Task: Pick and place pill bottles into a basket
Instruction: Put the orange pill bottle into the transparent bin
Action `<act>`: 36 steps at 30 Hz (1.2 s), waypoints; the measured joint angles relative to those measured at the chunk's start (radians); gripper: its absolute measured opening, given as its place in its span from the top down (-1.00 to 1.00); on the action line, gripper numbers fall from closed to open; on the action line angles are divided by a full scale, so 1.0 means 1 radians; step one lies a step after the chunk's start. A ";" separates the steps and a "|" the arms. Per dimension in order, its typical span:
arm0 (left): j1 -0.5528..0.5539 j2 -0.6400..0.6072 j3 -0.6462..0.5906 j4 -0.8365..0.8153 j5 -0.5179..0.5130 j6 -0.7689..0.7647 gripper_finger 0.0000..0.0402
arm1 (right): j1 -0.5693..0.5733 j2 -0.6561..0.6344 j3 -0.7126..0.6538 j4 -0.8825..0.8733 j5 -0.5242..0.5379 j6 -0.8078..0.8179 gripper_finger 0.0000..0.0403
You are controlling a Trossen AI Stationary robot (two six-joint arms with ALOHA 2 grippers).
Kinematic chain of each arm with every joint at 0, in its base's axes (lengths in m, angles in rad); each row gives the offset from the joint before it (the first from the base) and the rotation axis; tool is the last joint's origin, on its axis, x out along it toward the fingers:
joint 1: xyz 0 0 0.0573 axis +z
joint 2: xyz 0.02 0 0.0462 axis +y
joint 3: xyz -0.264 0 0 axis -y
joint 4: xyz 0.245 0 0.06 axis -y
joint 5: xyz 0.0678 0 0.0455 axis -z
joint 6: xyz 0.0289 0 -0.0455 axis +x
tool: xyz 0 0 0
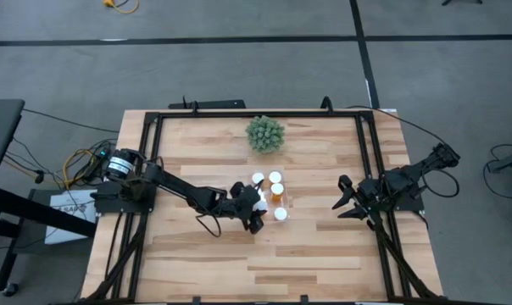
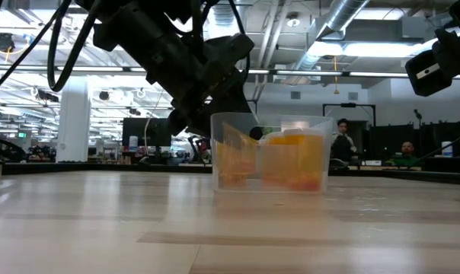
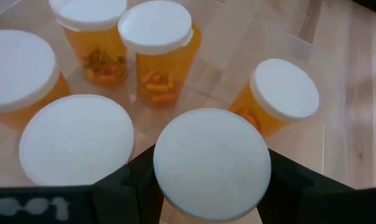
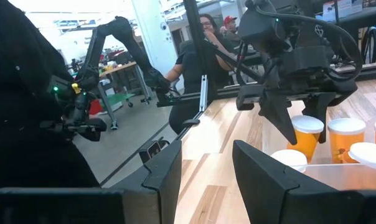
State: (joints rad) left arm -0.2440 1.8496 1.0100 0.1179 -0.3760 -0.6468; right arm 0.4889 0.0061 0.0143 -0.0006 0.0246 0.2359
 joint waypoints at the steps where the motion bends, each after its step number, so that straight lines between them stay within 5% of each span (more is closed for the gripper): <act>1: 0.000 0.000 0.000 0.000 0.000 0.013 0.10 | 0.000 0.000 0.000 0.000 0.000 0.000 0.33; 20: 0.000 -0.005 0.003 -0.048 0.005 0.213 0.02 | 0.000 0.000 0.000 0.000 0.000 0.000 0.33; 36: 0.004 -0.003 0.002 -0.045 0.050 0.203 -0.11 | 0.000 0.000 0.000 0.000 0.000 0.000 0.33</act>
State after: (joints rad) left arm -0.2403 1.8465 1.0115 0.0729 -0.3262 -0.4437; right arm 0.4885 0.0059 0.0143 -0.0006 0.0246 0.2359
